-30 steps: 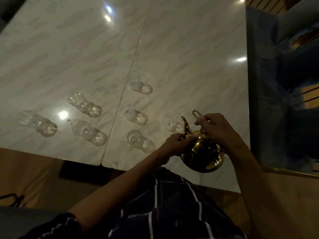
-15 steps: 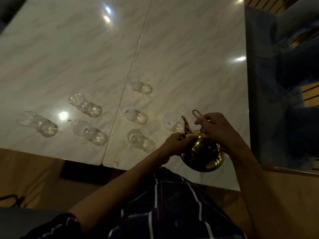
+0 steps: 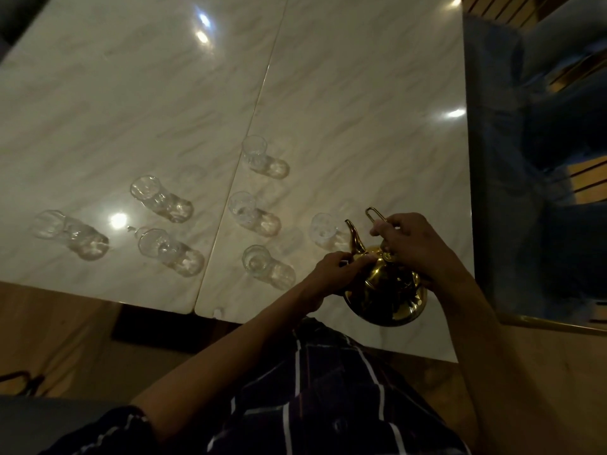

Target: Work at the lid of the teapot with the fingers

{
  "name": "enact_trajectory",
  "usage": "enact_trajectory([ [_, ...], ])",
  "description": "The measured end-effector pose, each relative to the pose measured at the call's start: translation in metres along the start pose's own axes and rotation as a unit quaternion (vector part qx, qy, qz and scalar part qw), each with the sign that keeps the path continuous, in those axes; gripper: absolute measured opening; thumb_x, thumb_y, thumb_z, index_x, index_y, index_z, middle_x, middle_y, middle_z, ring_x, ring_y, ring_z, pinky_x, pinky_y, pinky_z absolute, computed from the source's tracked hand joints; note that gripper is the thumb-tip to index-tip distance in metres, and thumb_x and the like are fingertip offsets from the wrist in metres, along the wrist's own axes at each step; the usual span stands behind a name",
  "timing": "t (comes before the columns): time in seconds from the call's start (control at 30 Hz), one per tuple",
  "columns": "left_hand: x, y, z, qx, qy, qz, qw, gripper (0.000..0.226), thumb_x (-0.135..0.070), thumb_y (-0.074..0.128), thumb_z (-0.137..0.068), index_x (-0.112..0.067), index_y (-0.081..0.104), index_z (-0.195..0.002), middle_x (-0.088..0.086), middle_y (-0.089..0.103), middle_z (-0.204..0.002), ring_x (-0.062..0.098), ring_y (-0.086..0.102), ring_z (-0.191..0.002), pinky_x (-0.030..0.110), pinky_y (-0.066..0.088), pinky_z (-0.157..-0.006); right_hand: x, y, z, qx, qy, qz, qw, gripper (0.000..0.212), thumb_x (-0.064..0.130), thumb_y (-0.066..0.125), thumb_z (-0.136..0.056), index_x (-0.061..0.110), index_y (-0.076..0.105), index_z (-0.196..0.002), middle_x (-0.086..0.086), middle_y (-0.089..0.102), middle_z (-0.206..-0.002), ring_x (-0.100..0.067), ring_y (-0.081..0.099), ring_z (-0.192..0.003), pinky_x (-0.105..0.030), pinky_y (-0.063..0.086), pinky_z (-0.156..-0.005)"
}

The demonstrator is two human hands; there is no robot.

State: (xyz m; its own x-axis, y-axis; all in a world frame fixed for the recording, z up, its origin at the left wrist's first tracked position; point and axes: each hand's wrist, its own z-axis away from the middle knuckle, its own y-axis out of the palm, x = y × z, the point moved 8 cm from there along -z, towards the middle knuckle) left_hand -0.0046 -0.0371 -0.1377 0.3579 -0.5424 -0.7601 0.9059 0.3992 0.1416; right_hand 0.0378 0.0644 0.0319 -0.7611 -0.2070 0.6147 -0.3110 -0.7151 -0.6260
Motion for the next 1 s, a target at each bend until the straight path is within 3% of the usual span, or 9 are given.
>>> enact_trajectory([
  [0.13,0.0003,0.0010,-0.0002,0.000,0.000,-0.001,1.000,0.086,-0.087,0.069,-0.061,-0.021,0.074,-0.115,0.001,0.079,-0.109,0.016,0.077,-0.097,0.046,0.062,-0.095,0.0013,-0.0001,0.0025,0.005,0.000,-0.005,1.000,0.031,0.031,0.050,-0.101,0.008,0.072,-0.101,-0.018,0.069,-0.094,-0.031,0.068,-0.091,-0.052,0.058,-0.083],
  [0.33,0.0007,0.0019,0.0000,-0.002,-0.001,-0.004,1.000,0.095,-0.092,0.070,-0.054,-0.021,0.073,-0.117,0.001,0.078,-0.112,0.016,0.077,-0.099,0.046,0.062,-0.095,0.0023,-0.0014,0.0052,0.002,-0.002,-0.001,1.000,0.031,0.030,0.050,-0.101,0.008,0.072,-0.101,-0.018,0.068,-0.094,-0.032,0.069,-0.091,-0.050,0.058,-0.081],
  [0.53,0.0001,0.0039,0.0028,0.006,0.013,0.007,1.000,0.080,-0.085,0.071,-0.064,-0.022,0.075,-0.113,0.003,0.079,-0.109,0.016,0.078,-0.096,0.047,0.062,-0.095,0.0004,-0.0020,0.0058,0.005,0.002,-0.007,1.000,0.031,0.031,0.051,-0.100,0.009,0.072,-0.099,-0.018,0.068,-0.095,-0.034,0.068,-0.093,-0.054,0.058,-0.084],
  [1.0,-0.0001,-0.0002,0.0045,0.002,0.003,0.005,1.000,0.084,-0.085,0.069,-0.064,-0.021,0.073,-0.118,0.002,0.078,-0.112,0.017,0.077,-0.099,0.046,0.062,-0.094,0.0008,0.0008,0.0014,0.005,-0.001,-0.001,1.000,0.029,0.032,0.053,-0.099,0.011,0.072,-0.100,-0.015,0.068,-0.093,-0.028,0.068,-0.090,-0.049,0.059,-0.080],
])
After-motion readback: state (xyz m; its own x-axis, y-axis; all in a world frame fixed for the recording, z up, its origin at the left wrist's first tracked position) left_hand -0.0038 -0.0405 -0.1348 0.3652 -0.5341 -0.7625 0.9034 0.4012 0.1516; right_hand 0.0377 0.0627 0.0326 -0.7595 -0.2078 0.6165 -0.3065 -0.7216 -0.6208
